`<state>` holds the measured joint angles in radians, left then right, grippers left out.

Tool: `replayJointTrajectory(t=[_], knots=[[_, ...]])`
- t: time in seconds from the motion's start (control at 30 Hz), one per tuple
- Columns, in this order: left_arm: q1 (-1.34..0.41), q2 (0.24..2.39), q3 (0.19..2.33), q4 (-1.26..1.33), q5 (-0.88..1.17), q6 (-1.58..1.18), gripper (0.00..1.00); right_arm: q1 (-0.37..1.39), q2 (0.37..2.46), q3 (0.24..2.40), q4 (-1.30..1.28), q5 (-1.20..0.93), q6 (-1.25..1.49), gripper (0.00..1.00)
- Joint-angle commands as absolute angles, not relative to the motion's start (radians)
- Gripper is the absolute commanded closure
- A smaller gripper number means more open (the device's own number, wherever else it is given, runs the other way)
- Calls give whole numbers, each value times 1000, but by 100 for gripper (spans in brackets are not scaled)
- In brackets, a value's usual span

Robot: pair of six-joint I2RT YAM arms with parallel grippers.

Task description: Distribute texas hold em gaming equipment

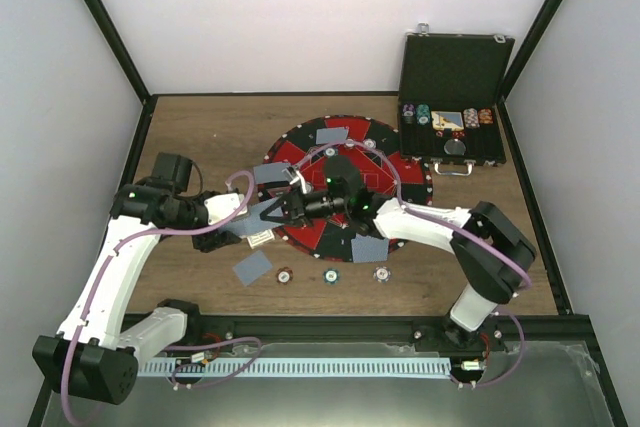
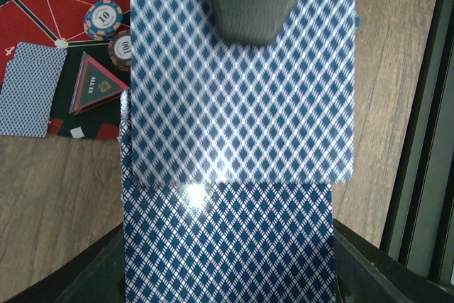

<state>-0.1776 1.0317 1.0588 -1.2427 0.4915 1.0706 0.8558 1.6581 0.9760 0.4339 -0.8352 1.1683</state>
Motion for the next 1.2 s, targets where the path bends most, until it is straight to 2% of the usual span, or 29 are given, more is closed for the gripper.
replayJointTrajectory(t=[0.0,0.2,0.33,0.47,0.6,0.73,0.87,1.17], knots=[[-176,1019,1061,-1228,511,1086,96,821,1584,944,355,-823,1110,99],[-176,1021,1055,-1223,500,1083,96,703,1527,991,34,-795,874,99],[-176,1026,1053,-1218,501,1076,96,666,1583,1221,-349,-546,540,99],[-176,1026,1055,-1213,500,1073,96,666,1690,1360,-514,-164,302,99],[-176,1025,1056,-1214,497,1072,96,682,1750,1365,-429,242,76,99],[-176,1022,1059,-1217,494,1074,96,715,1790,1305,-197,450,-173,99],[-176,1019,1060,-1218,489,1074,96,741,1824,1201,127,552,-418,99],[-176,1017,1054,-1211,485,1074,96,799,1977,1069,441,578,-766,99]])
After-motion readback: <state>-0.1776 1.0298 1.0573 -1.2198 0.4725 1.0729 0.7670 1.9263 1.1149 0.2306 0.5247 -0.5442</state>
